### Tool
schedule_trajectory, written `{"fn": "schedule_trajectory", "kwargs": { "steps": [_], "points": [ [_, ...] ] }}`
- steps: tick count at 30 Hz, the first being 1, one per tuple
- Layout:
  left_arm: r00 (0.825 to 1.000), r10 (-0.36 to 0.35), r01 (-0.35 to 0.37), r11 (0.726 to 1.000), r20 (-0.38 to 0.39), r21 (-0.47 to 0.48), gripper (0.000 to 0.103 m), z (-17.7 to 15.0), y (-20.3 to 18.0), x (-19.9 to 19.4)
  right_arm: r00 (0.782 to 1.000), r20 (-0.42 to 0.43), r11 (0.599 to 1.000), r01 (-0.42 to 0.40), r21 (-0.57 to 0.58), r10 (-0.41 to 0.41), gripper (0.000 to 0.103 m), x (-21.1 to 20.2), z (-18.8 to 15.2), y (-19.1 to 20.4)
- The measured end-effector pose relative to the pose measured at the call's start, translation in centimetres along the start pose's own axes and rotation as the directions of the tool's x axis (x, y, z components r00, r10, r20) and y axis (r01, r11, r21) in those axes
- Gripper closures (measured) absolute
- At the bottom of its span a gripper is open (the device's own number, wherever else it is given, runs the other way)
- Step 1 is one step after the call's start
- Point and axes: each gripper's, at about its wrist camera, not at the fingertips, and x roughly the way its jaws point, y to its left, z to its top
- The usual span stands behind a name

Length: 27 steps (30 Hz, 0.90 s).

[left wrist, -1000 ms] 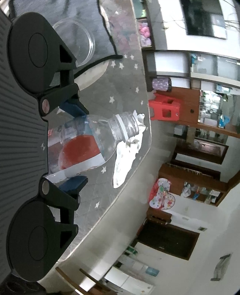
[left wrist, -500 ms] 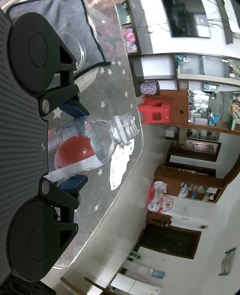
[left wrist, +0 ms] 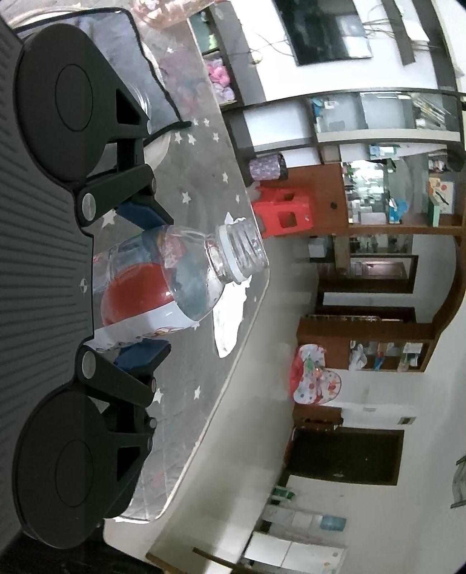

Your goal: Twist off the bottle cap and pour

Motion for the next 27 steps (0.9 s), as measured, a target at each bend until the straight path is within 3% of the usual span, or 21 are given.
{"fn": "schedule_trajectory", "kwargs": {
  "steps": [2,4,9,12,16,27],
  "points": [
    [1.000,-0.015,0.015,1.000,-0.005,-0.006,0.036,-0.1,-0.1,0.0,1.000,0.003,1.000,0.003,0.000,-0.003,0.033,-0.2,0.1,0.0],
    [0.999,-0.031,0.031,0.999,-0.012,-0.012,0.036,-0.3,-0.1,-0.1,1.000,0.006,1.000,0.006,0.000,-0.006,0.039,-0.4,0.2,0.0],
    [0.999,-0.051,0.050,0.998,-0.011,-0.045,0.035,-0.7,0.4,-0.3,1.000,0.011,1.000,0.012,0.004,-0.013,0.040,-0.6,0.5,0.0],
    [0.999,-0.047,0.049,0.994,0.028,-0.095,0.024,-0.8,1.4,-1.2,1.000,0.012,1.000,0.016,0.012,-0.016,0.040,-0.5,0.5,-0.1],
    [0.996,-0.044,0.056,0.987,0.081,-0.150,0.017,-0.6,2.5,-2.4,1.000,0.014,1.000,0.020,0.024,-0.020,0.040,-0.3,0.5,-0.2],
    [0.993,0.074,-0.051,0.972,0.095,-0.228,0.014,-2.9,5.6,-6.7,0.999,0.017,0.998,0.031,0.056,-0.032,0.040,0.2,0.5,-0.6]
  ]
}}
